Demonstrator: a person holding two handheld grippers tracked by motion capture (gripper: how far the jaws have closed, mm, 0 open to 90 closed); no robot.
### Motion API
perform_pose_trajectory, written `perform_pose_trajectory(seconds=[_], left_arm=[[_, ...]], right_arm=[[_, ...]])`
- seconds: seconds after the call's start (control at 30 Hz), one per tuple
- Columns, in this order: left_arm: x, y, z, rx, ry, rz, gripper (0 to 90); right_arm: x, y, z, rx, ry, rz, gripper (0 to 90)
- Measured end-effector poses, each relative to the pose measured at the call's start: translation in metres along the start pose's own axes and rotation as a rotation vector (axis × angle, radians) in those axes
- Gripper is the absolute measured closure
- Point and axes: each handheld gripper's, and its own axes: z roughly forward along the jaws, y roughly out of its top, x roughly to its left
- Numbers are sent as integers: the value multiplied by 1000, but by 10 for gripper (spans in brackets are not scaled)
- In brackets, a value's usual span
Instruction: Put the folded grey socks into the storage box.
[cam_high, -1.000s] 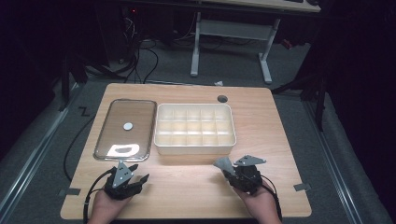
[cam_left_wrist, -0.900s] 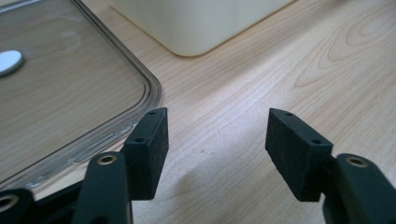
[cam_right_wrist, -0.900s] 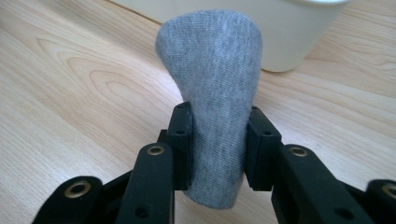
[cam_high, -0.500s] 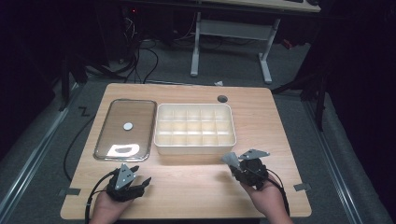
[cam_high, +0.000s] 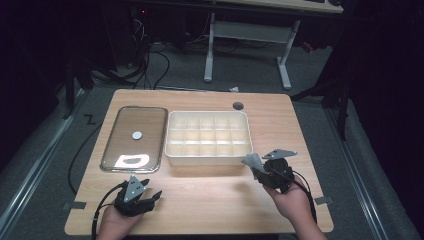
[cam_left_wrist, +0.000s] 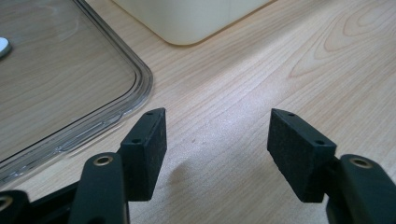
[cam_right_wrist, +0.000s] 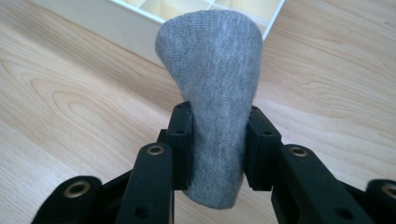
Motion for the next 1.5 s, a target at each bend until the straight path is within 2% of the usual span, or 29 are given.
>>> perform_pose_trajectory(seconds=[0.2,0.27,0.33,0.37,0.4,0.43,0.53,0.6,0.67,0.7,0.9,1.1,1.13,1.17,1.23,1.4,1.47,1.5], left_arm=[[0,1,-1,-10,1,-10,355],[0,1,-3,-17,8,-15,340],[1,2,-5,-31,12,-27,332],[4,1,-5,-33,15,-37,332],[4,1,-5,-33,15,-37,331],[6,1,-6,-33,15,-50,330],[8,1,-6,-37,13,-63,330],[9,1,-7,-41,8,-65,329],[8,1,-7,-41,6,-64,329],[8,2,-9,-43,8,-57,329],[9,1,-8,-42,-2,-64,332],[9,1,-9,-43,-7,-66,335],[9,1,-9,-43,-7,-66,335],[10,1,-9,-44,-7,-66,335],[10,1,-8,-41,-8,-67,335],[10,1,-10,-47,-11,-72,335],[10,1,-10,-50,-11,-74,336],[10,1,-10,-50,-11,-75,336]], right_arm=[[0,11,-3,-1,4,-16,689],[-1,20,-6,-15,9,-20,690],[-1,24,-6,-17,7,-14,691],[-3,31,-6,-15,9,-1,691],[-3,31,-6,-15,9,-1,691],[-4,39,-5,-10,31,2,691],[-5,48,-2,0,32,-3,691],[-7,61,4,25,34,-17,691],[-8,66,6,32,34,-14,691],[-13,74,11,57,45,-10,691],[-14,91,30,143,47,-30,691],[-19,98,46,222,71,-20,691],[-19,98,46,222,71,-20,691],[-19,100,51,252,73,-20,691],[-20,101,55,276,78,-22,691],[-20,103,61,309,74,-35,691],[-22,105,63,336,82,-9,691],[-22,106,64,340,85,-17,691]])
